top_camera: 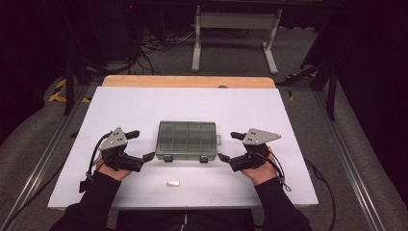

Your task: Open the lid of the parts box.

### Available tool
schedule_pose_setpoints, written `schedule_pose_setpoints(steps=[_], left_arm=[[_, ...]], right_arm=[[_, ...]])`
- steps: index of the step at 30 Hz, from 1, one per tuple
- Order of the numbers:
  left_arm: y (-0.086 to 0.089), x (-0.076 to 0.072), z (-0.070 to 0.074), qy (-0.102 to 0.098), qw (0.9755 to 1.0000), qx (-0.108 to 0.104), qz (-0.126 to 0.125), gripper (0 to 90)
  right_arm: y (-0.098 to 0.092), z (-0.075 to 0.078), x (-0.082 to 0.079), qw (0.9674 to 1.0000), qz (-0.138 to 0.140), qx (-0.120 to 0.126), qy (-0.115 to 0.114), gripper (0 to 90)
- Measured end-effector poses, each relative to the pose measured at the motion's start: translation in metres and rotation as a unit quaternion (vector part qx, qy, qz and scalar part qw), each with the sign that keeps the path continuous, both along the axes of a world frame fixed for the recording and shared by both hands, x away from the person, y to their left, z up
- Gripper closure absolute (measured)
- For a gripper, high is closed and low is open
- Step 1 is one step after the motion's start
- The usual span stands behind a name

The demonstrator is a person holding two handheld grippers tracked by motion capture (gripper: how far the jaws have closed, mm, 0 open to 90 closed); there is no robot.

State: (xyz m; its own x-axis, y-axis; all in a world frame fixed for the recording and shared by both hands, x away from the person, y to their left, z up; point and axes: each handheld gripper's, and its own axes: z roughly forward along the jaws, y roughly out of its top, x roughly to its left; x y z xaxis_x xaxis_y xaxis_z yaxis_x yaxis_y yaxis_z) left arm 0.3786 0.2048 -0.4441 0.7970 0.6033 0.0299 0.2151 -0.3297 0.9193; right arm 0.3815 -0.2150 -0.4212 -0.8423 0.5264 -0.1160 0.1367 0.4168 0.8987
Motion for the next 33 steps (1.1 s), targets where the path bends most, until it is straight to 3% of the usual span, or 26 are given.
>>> schedule_pose_setpoints(steps=[6, 9, 10, 13, 18, 28, 33], left_arm=[[-0.002, 0.006, -0.001, 0.011, 0.9998, 0.016, -0.007, 4.6], [-0.002, 0.010, -0.003, 0.028, 0.9994, 0.010, -0.016, 4.9], [-0.001, 0.013, -0.004, 0.044, 0.9988, 0.008, -0.021, 5.4], [-0.003, 0.015, -0.007, 0.048, 0.9984, 0.021, -0.022, 5.8], [-0.009, 0.017, -0.013, 0.085, 0.9953, 0.029, -0.037, 9.3], [-0.011, 0.020, -0.023, 0.095, 0.9939, 0.043, -0.036, 17.3], [-0.011, 0.021, -0.027, 0.100, 0.9932, 0.045, -0.038, 21.7]], right_arm=[[0.005, -0.004, 0.004, 0.9997, 0.004, -0.020, 0.015, 16.0], [0.006, -0.007, 0.006, 0.9991, 0.009, -0.030, 0.029, 16.3], [0.007, -0.008, 0.007, 0.9987, 0.010, -0.036, 0.035, 16.7], [0.009, -0.011, 0.008, 0.9983, 0.011, -0.039, 0.043, 18.2], [0.009, -0.016, 0.011, 0.9970, 0.014, -0.040, 0.065, 23.9], [0.012, -0.026, 0.016, 0.9948, 0.013, -0.056, 0.084, 36.9], [0.015, -0.030, 0.015, 0.9942, 0.006, -0.070, 0.082, 41.2]])
